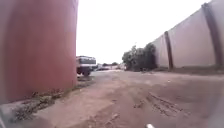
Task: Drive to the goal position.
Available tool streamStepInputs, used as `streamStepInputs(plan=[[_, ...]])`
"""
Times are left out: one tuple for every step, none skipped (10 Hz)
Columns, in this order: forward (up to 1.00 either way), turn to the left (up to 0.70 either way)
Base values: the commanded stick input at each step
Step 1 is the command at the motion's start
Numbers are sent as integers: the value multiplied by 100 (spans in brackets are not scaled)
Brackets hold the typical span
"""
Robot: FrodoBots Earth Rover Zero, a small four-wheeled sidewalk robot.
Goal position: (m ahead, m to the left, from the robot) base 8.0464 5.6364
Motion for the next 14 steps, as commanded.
streamStepInputs(plan=[[30, 0], [30, 0], [30, 0], [30, 0], [30, -3], [30, -13], [30, -24], [30, -35], [30, -46], [30, -56], [30, -38], [30, -5], [30, 0], [30, 0]])
